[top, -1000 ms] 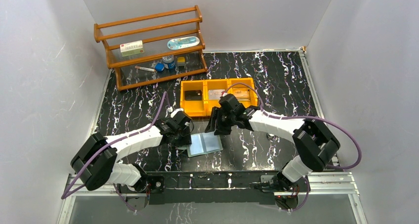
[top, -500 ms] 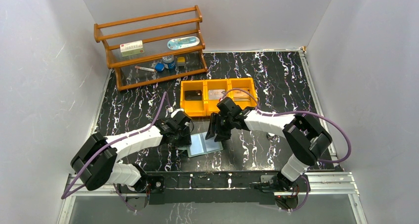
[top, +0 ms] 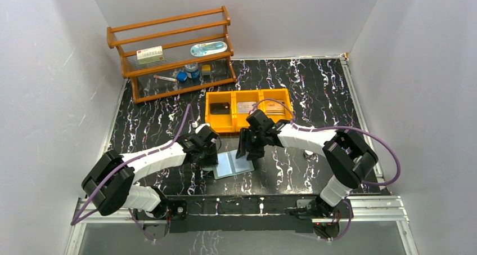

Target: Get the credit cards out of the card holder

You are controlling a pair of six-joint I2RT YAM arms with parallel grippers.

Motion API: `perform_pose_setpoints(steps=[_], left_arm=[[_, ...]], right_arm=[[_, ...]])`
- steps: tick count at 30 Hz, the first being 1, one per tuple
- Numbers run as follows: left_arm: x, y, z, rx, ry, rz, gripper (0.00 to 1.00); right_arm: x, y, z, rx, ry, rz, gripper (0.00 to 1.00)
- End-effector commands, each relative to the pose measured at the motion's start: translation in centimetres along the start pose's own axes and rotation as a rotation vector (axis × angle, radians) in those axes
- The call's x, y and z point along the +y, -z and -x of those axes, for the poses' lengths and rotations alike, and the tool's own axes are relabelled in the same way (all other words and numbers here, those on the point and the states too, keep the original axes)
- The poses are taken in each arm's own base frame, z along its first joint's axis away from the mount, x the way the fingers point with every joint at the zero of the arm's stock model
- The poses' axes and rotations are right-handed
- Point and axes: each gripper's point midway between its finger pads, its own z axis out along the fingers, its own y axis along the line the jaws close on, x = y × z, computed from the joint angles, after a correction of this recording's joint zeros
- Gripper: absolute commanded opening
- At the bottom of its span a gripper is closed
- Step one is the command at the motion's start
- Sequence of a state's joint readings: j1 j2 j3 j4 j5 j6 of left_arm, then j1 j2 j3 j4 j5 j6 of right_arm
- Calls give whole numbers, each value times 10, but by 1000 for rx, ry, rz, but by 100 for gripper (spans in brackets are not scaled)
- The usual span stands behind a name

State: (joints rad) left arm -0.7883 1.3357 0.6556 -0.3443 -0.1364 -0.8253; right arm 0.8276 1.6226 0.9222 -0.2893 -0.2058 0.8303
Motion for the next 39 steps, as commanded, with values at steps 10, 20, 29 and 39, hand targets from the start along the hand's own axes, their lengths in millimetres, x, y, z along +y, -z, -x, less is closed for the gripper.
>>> perform_pose_setpoints(steps=[10, 20, 29, 39], left_arm=[[-9, 4, 2, 13, -17, -35, 34], [-6, 4, 2, 9, -14, -23, 34], [-9, 4, 3, 10, -17, -32, 34], [-9, 5, 4, 10, -18, -33, 34]], right_arm=[[28, -5, -2, 40, 36, 108, 55], [19, 21, 16, -67, 110, 2, 60], [16, 3, 3, 3, 87, 17, 58], [3, -11, -6, 38, 85, -42, 58]])
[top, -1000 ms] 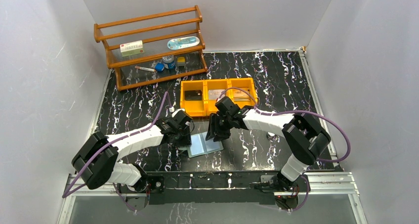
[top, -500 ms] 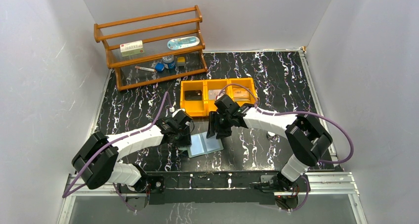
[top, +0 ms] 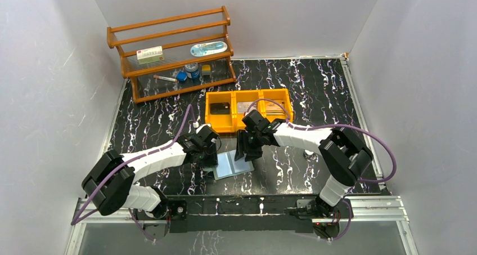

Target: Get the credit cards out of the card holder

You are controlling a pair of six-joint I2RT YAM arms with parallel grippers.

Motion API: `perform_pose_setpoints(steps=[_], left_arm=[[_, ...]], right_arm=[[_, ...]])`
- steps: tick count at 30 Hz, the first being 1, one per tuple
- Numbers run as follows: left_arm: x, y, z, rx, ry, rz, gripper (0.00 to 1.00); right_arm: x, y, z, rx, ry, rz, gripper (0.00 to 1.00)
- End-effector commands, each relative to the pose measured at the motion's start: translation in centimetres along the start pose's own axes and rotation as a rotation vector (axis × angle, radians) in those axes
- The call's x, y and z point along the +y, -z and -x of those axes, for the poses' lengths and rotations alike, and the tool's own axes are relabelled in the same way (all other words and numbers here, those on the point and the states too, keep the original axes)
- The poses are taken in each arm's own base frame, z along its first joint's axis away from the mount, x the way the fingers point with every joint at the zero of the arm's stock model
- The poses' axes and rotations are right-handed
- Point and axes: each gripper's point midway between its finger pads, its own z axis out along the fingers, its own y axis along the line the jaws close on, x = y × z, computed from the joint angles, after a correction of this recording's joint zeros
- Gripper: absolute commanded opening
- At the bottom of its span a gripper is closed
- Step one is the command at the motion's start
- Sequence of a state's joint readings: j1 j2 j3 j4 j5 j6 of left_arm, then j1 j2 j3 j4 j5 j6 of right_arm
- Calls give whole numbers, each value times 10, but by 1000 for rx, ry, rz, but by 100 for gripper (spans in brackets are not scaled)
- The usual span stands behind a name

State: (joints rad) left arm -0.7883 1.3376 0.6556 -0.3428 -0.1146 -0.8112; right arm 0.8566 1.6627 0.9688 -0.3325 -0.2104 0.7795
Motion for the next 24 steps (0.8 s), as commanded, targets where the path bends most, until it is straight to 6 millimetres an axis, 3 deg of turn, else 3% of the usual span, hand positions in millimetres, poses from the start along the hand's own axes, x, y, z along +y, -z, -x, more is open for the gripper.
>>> perform_pose_setpoints(steps=[1, 6, 20, 24], left_arm=[[-8, 4, 6, -5, -4, -19, 34], [-9, 3, 6, -1, -5, -25, 33], [-8, 0, 1, 14, -3, -29, 31], [-7, 1, 2, 4, 9, -25, 31]], right_arm=[[-1, -7, 1, -2, 20, -20, 58], [8, -13, -4, 31, 43, 2, 59], [68, -24, -6, 100, 1, 301, 59], [86, -16, 0, 75, 13, 387, 60]])
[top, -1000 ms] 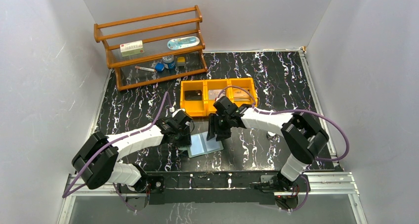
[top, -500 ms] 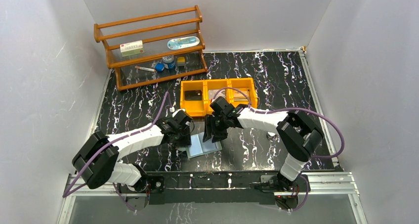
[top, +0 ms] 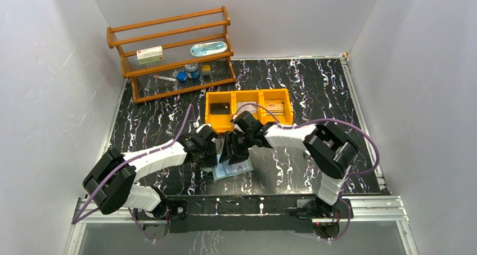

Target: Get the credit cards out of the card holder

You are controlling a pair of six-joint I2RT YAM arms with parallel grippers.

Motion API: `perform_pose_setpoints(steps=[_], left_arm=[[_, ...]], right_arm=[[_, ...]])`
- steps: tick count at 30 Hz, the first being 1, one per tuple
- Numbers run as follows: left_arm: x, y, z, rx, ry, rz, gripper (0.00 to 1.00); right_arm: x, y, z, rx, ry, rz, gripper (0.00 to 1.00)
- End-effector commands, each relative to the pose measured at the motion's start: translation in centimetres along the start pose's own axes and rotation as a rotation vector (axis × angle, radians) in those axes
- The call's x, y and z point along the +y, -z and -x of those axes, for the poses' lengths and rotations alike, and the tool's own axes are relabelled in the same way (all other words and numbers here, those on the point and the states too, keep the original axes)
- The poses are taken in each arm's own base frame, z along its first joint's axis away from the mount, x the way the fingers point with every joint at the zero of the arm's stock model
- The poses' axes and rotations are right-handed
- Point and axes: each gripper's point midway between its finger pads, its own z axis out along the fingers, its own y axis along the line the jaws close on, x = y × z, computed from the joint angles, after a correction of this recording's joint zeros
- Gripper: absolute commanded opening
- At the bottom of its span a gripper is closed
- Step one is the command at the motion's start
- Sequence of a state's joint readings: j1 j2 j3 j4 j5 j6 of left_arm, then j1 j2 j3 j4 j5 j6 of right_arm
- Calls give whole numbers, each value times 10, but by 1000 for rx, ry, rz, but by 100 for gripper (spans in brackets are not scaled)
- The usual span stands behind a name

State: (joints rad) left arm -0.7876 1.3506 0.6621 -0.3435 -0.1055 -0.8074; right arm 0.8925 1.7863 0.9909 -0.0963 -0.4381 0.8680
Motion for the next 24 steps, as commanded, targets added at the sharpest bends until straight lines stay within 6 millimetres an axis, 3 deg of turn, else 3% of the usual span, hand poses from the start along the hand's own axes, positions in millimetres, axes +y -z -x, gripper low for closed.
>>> perform_pose_setpoints(steps=[1, 5, 12, 20, 24], left_arm=[[-5, 2, 3, -9, 19, -22, 31], [-2, 4, 5, -31, 39, -11, 31], [11, 9, 7, -58, 76, 53, 31], [20, 11, 6, -82, 102, 72, 31], [16, 8, 4, -68, 96, 54, 31]], right_arm=[[36, 3, 9, -26, 40, 155, 60], [51, 5, 9, -19, 51, 230, 61], [54, 3, 7, -2, 39, 268, 61], [85, 21, 4, 14, 117, 384, 61], [71, 33, 11, -60, 116, 245, 62]])
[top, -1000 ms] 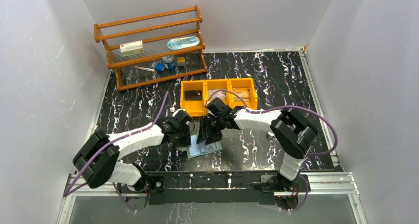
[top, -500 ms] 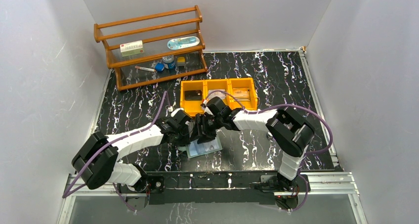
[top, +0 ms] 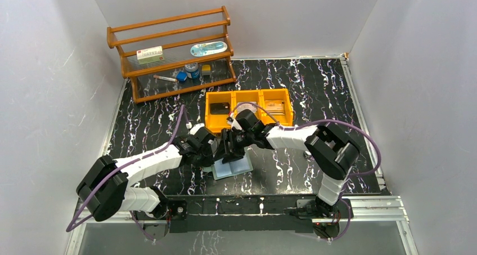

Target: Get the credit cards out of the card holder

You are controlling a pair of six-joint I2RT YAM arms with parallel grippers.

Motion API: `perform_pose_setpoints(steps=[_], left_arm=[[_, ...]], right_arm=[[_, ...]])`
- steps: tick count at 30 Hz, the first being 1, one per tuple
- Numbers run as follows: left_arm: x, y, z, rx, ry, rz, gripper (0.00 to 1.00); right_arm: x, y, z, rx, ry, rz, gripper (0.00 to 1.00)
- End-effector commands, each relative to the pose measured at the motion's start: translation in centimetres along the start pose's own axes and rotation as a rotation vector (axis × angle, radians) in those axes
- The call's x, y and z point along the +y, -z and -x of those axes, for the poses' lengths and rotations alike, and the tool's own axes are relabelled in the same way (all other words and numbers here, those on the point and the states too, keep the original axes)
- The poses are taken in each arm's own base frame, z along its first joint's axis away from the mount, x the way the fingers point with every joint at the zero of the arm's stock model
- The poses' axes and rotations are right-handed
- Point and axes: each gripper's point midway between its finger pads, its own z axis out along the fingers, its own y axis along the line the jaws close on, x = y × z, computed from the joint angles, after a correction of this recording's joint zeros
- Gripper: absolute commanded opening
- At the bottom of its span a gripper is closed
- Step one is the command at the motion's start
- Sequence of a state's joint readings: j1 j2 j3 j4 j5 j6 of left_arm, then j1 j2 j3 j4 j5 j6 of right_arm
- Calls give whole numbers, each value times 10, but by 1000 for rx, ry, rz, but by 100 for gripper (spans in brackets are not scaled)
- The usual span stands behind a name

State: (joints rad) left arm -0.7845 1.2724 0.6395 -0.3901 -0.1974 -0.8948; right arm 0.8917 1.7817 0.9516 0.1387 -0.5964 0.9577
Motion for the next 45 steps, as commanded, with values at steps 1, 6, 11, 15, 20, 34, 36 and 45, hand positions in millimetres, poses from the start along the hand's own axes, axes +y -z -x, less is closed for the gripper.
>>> perform_pose_setpoints(steps=[1, 6, 11, 15, 20, 34, 36, 45], left_arm=[[0, -2, -4, 9, 0, -5, 31], [-5, 1, -3, 7, -22, -38, 32], [-8, 0, -4, 17, -44, -57, 32], [-10, -1, -5, 26, -51, -61, 32], [-10, -1, -7, 34, -52, -63, 32], [-16, -7, -14, 73, -70, -93, 29], [-18, -8, -16, 79, -65, -104, 29], [-20, -9, -14, 76, -61, -105, 28]], right_arm=[[22, 27, 16, -112, 105, -71, 63], [-42, 68, 33, -296, 43, -421, 67], [-57, 74, 22, -257, 22, -458, 68], [-61, 64, 13, -180, 5, -444, 66], [-73, 53, 6, -126, -17, -466, 66], [-48, 35, 8, -84, 51, -387, 62], [-30, 30, 11, -84, 48, -315, 61], [-12, 40, 18, -120, 76, -378, 62]])
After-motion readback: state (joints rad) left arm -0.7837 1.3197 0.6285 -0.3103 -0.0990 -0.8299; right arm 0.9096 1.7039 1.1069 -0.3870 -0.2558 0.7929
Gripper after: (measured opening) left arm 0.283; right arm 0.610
